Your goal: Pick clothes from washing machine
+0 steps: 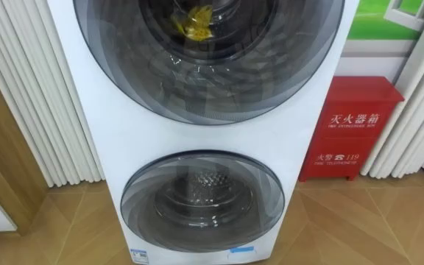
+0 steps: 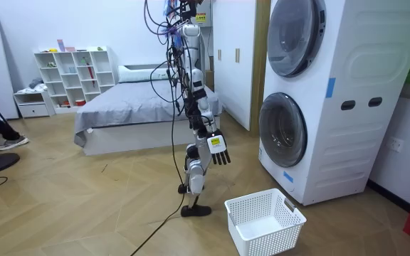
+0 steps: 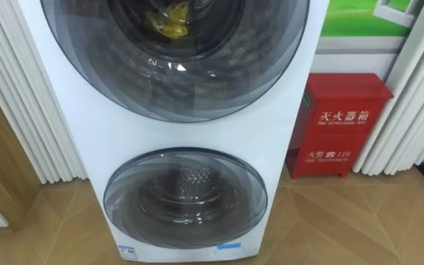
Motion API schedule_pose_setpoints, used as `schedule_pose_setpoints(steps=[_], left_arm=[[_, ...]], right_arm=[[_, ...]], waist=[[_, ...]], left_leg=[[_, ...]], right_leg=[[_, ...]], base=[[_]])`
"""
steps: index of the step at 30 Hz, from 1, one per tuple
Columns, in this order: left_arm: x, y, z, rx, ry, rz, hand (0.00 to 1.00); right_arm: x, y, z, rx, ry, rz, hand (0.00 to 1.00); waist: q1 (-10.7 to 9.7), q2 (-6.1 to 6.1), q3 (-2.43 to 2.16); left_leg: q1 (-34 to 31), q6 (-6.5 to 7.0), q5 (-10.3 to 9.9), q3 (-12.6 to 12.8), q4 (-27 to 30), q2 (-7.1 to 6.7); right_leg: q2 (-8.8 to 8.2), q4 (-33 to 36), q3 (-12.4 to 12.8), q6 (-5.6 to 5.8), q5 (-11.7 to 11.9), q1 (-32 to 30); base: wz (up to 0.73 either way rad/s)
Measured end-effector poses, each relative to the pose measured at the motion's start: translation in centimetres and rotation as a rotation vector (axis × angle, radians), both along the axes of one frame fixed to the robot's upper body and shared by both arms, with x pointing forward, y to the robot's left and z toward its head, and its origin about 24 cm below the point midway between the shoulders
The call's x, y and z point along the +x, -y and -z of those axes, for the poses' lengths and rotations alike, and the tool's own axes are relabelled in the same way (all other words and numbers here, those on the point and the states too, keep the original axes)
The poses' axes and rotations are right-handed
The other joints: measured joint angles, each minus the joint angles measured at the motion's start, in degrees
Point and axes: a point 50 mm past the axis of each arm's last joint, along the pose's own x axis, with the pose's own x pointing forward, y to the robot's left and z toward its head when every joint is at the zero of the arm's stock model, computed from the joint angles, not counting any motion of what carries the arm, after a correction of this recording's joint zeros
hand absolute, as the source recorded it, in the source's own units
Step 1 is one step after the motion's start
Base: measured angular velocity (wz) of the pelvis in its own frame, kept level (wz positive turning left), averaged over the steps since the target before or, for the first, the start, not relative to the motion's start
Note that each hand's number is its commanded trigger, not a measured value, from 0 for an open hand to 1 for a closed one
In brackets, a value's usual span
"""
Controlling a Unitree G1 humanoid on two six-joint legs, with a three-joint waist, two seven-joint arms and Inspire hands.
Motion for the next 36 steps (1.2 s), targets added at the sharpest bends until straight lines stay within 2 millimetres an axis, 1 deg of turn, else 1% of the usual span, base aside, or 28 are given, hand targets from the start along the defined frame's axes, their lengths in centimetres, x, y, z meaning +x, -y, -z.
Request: schedule_pose_setpoints(steps=[6, 9, 20, 23, 24, 25, 26, 27, 28, 29, 30, 31, 32, 33, 34, 35, 36], left_arm=[[0.2, 0.1, 0.0, -0.004, 0.009, 0.003, 0.00], [0.2, 0.2, 0.0, -0.006, 0.011, 0.011, 0.00], [0.1, 0.2, 0.1, -0.019, 0.014, -0.018, 0.00], [0.3, 0.2, 0.0, -0.030, 0.027, -0.023, 0.00], [0.4, 0.2, 0.0, -0.031, 0.036, -0.027, 0.00], [0.5, 0.1, 0.0, -0.032, 0.044, -0.033, 0.00], [0.6, 0.0, 0.0, -0.031, 0.048, -0.033, 0.00], [0.8, -0.2, -0.1, -0.027, 0.057, -0.039, 0.00], [1.0, -0.4, -0.1, -0.024, 0.068, -0.041, 0.00], [1.1, -0.5, -0.1, -0.021, 0.072, -0.040, 0.00], [1.0, -0.8, -0.2, -0.016, 0.076, -0.039, 0.00], [1.3, -1.1, -0.3, -0.011, 0.090, -0.035, 0.00], [1.5, -1.3, -0.4, -0.006, 0.098, -0.033, 0.00], [1.6, -1.7, -0.5, 0.005, 0.102, -0.024, 0.00], [1.7, -2.1, -0.6, 0.015, 0.103, -0.018, 0.00], [1.8, -2.3, -0.7, 0.020, 0.105, -0.016, 0.00], [1.5, -2.5, -0.8, 0.028, 0.099, -0.017, 0.00]], right_arm=[[0.1, 0.0, 0.0, 0.003, 0.001, -0.005, 0.00], [0.1, 0.0, 0.0, 0.006, 0.003, -0.005, 0.00], [0.0, 0.0, 0.0, 0.003, 0.000, 0.014, 0.00], [0.4, 0.0, -0.1, 0.001, 0.014, 0.023, 0.00], [1.0, 0.1, -0.2, -0.007, 0.032, 0.022, 0.00], [2.3, 0.2, -0.6, -0.021, 0.078, 0.007, 0.00], [3.2, 0.3, -0.9, -0.029, 0.113, 0.002, 0.00], [5.2, 0.6, -1.6, -0.041, 0.193, 0.018, 0.00], [7.5, 1.0, -2.6, -0.061, 0.285, 0.033, 0.00], [8.7, 1.2, -3.2, -0.072, 0.332, 0.037, 0.00], [11.0, 1.6, -4.6, -0.094, 0.433, 0.050, 0.00], [13.3, 2.0, -6.4, -0.115, 0.546, 0.052, 0.00], [14.4, 2.1, -7.4, -0.122, 0.605, 0.054, 0.00], [16.1, 2.3, -9.2, -0.137, 0.704, 0.053, 0.00], [17.7, 2.5, -10.7, -0.139, 0.782, 0.059, 0.00], [18.4, 2.4, -11.5, -0.141, 0.817, 0.062, 0.00], [19.6, 2.3, -12.8, -0.132, 0.879, 0.073, 0.00]], waist=[[0.10, 0.15, 0.00], [-0.14, 0.18, 0.01], [-0.37, 0.17, 0.09], [-0.24, -0.09, 0.06], [-0.30, -0.40, 0.01], [-0.32, -0.64, 0.18], [-0.37, -0.67, 0.31], [-0.44, -0.77, 0.53], [-0.54, -0.82, 0.58], [-0.56, -0.85, 0.58], [-0.79, -1.04, 0.58], [-0.76, -1.18, 0.57], [-0.76, -1.27, 0.55], [-0.74, -1.60, 0.48], [-0.57, -1.74, 0.23], [-0.56, -1.95, 0.19], [-0.51, -2.50, 0.21]], left_leg=[[-0.12, -0.02, -0.02, -0.02, -0.08, 0.01], [-0.15, -0.02, -0.02, -0.12, -0.04, 0.03], [-0.16, -0.02, -0.03, -0.01, -0.11, 0.03], [-0.07, -0.01, -0.03, 0.00, -0.10, 0.00], [-0.09, 0.00, -0.02, -0.01, -0.08, -0.02], [-0.10, 0.00, -0.02, -0.03, -0.07, -0.04], [-0.09, 0.00, -0.02, 0.06, -0.03, -0.04], [-0.05, 0.01, -0.02, 0.21, 0.10, -0.07], [-0.04, 0.01, -0.02, 0.26, 0.14, -0.09], [-0.02, 0.01, -0.02, 0.32, 0.17, -0.09], [-0.11, 0.01, -0.01, 0.63, 0.17, -0.10], [-0.17, 0.02, -0.01, 0.71, 0.16, -0.11], [-0.19, 0.02, 0.00, 0.73, 0.14, -0.11], [-0.16, 0.01, 0.01, 0.71, 0.14, -0.10], [-0.20, 0.01, 0.01, 0.70, 0.17, -0.10], [-0.26, 0.00, 0.01, 0.70, 0.17, -0.10], [-0.33, 0.00, 0.02, 0.64, 0.23, -0.07]], right_leg=[[0.01, -0.03, -0.16, 0.00, 0.00, -0.13], [0.00, -0.02, -0.73, 0.00, 0.00, -0.09], [-0.01, -0.03, -0.51, 0.00, 0.00, -0.14], [-0.02, -0.02, -0.25, 0.00, 0.00, -0.19], [-0.06, -0.02, -0.21, 0.00, 0.00, -0.18], [-0.10, -0.01, -0.16, 0.00, 0.00, -0.21], [-0.10, -0.01, -0.14, 0.00, 0.00, -0.23], [-0.10, 0.00, 0.02, 0.00, 0.00, -0.23], [-0.12, -0.01, -0.03, -0.01, 0.01, -0.23], [-0.12, 0.00, -0.02, -0.02, 0.01, -0.26], [-0.13, -0.02, -0.06, -0.02, 0.01, -0.31], [-0.13, -0.09, 0.01, -0.04, -0.01, -0.43], [-0.12, -0.12, 0.02, -0.08, -0.03, -0.44], [-0.10, -0.15, -0.01, -0.14, -0.08, -0.34], [-0.10, -0.14, -0.01, -0.19, -0.13, -0.39], [-0.10, -0.14, -0.03, -0.20, -0.14, -0.47], [-0.06, -0.12, -0.04, -0.20, -0.14, -0.52]], base=[[0.00], [0.00], [0.00], [0.00], [-0.04], [-0.06], [-0.09], [-0.06], [-0.05], [0.00], [0.00], [0.00], [0.00], [0.00], [0.00], [0.00], [0.03]])
